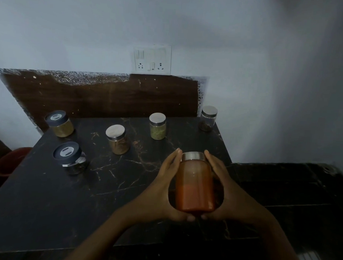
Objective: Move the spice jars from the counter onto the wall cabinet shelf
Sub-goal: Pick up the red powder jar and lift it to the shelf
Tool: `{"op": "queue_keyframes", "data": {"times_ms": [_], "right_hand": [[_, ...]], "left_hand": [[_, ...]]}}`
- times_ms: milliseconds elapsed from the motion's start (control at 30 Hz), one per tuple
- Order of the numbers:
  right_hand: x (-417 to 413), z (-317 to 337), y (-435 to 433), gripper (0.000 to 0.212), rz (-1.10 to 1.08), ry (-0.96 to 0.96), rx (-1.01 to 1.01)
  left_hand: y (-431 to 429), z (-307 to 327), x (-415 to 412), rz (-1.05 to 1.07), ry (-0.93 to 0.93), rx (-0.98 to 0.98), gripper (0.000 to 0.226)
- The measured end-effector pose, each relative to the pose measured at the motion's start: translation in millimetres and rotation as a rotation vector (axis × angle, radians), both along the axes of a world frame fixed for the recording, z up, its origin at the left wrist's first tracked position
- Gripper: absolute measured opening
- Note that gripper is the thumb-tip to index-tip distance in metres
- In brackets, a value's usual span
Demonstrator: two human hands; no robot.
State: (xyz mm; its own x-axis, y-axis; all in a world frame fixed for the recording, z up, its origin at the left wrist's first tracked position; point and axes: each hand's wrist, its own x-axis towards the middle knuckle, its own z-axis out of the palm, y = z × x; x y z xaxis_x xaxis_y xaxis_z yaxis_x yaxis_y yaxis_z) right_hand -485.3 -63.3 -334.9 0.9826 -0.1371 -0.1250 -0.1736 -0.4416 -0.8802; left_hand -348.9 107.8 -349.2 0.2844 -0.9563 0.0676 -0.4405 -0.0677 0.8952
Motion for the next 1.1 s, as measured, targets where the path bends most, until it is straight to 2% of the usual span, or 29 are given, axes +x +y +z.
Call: {"op": "queue_keyframes", "data": {"times_ms": [100, 167, 300, 400, 567, 667, 867, 967, 1100], "right_hand": [[4, 0, 4, 0.13, 0.007, -0.016, -0.038], [4, 1, 2, 0.13, 0.022, 0.0, -0.02], [-2, 6, -5, 0.124, 0.034, 0.035, 0.141], [-2, 4, 0, 0.114, 0.018, 0.035, 0.204], [2, 0, 4, 0.119, 0.007, -0.003, 0.12], [1, 6, 4, 0.123, 0.025, 0.036, 0.139], [0, 5, 5, 0.117, 0.034, 0.035, 0.247], [3, 2, 8, 0.118, 0.023, -0.018, 0.195], [6, 7, 9, 0.12, 0.042, 0.006, 0.136]], "left_hand": [[-1, 3, -1, 0.009, -0.09, 0.025, 0.125], [0, 3, -1, 0.04, -0.078, 0.008, 0.124], [7, -1, -2, 0.079, 0.017, -0.033, 0.122], [10, -2, -2, 0.056, 0.016, -0.004, 0.125], [10, 5, 0, 0.036, -0.041, 0.029, 0.126], [12, 7, 1, 0.066, -0.009, 0.001, 0.124], [17, 4, 1, 0.027, 0.166, 0.006, 0.119], [16, 7, 2, 0.01, 0.113, 0.05, 0.126], [13, 9, 0, 0.045, -0.024, 0.038, 0.128]]}}
